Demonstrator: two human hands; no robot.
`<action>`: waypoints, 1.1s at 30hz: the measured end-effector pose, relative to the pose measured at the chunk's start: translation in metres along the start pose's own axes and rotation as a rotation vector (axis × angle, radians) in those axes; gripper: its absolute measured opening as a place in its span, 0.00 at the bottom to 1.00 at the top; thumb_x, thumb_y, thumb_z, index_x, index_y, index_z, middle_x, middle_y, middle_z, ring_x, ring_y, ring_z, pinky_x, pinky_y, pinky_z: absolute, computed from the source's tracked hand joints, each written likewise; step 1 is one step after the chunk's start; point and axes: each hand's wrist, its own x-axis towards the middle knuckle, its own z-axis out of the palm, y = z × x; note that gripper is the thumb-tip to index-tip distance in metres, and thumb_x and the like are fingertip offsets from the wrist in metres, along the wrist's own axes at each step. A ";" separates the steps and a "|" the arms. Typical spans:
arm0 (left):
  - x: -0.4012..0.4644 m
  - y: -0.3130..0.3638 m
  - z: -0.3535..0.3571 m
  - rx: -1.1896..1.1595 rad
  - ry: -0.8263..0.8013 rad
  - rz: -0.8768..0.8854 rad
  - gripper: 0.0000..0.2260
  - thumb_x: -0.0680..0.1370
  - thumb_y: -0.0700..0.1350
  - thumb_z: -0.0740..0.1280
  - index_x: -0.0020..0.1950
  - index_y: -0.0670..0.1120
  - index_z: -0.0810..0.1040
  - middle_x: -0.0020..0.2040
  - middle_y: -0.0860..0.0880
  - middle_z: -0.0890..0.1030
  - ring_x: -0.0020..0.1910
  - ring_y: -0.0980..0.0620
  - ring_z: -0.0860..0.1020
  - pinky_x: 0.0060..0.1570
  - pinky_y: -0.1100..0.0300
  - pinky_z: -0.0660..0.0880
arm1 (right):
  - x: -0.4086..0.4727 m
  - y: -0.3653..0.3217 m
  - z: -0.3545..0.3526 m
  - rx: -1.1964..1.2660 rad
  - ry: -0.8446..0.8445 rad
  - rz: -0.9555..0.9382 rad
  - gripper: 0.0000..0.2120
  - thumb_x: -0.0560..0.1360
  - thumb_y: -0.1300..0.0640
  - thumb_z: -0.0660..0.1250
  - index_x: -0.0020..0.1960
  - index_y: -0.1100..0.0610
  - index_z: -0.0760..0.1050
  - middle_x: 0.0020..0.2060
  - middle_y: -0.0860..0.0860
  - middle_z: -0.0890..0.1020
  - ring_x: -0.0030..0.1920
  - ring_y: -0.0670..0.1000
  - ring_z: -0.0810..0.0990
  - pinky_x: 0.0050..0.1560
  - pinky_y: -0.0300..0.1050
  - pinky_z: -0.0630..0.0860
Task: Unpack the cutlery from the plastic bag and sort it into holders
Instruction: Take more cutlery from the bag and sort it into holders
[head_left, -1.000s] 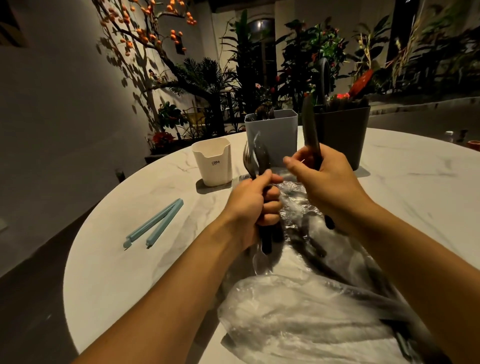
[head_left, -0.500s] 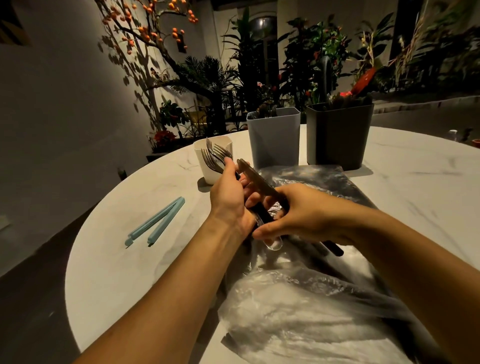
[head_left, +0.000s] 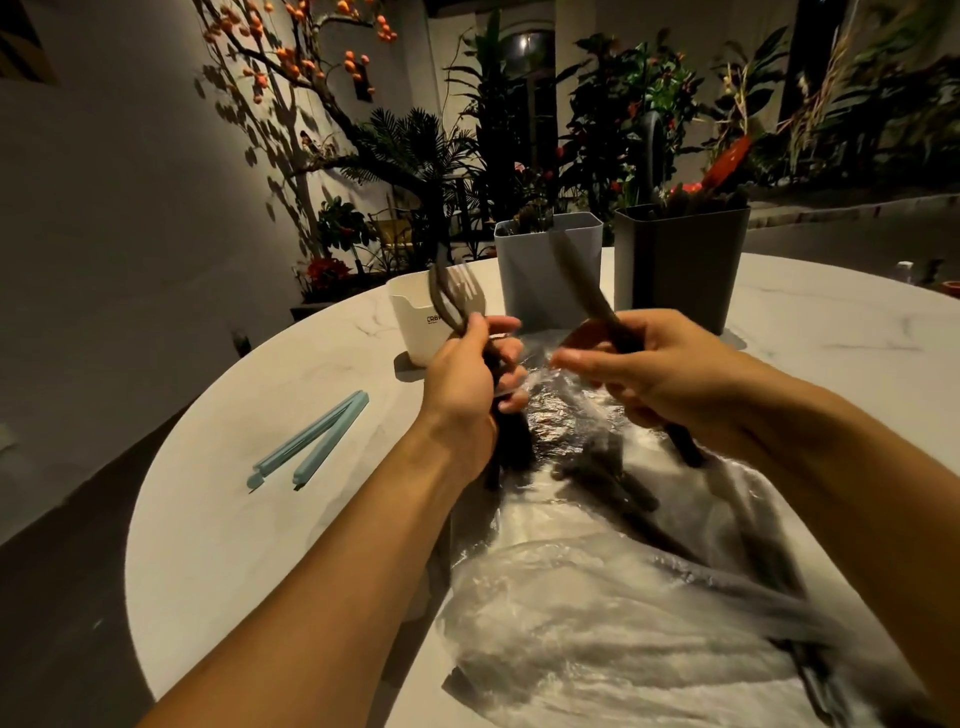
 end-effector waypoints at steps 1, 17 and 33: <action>-0.002 -0.001 0.002 0.068 -0.047 -0.022 0.16 0.87 0.50 0.52 0.51 0.42 0.74 0.31 0.51 0.71 0.25 0.56 0.63 0.22 0.65 0.59 | 0.000 0.001 -0.001 0.030 0.056 -0.020 0.05 0.75 0.56 0.70 0.48 0.58 0.81 0.29 0.49 0.74 0.28 0.47 0.66 0.28 0.41 0.63; -0.019 -0.001 0.007 0.413 -0.471 -0.126 0.12 0.85 0.50 0.58 0.52 0.43 0.74 0.32 0.52 0.70 0.26 0.55 0.59 0.23 0.65 0.57 | 0.006 0.006 -0.013 0.073 0.083 0.007 0.19 0.71 0.47 0.71 0.52 0.61 0.79 0.30 0.50 0.70 0.26 0.44 0.65 0.26 0.37 0.63; -0.013 0.003 0.040 0.562 -0.164 0.052 0.10 0.78 0.53 0.71 0.42 0.48 0.77 0.24 0.58 0.73 0.24 0.60 0.71 0.26 0.66 0.67 | 0.005 -0.007 -0.005 0.263 0.121 -0.082 0.18 0.85 0.48 0.51 0.62 0.47 0.79 0.56 0.45 0.80 0.58 0.42 0.77 0.54 0.39 0.73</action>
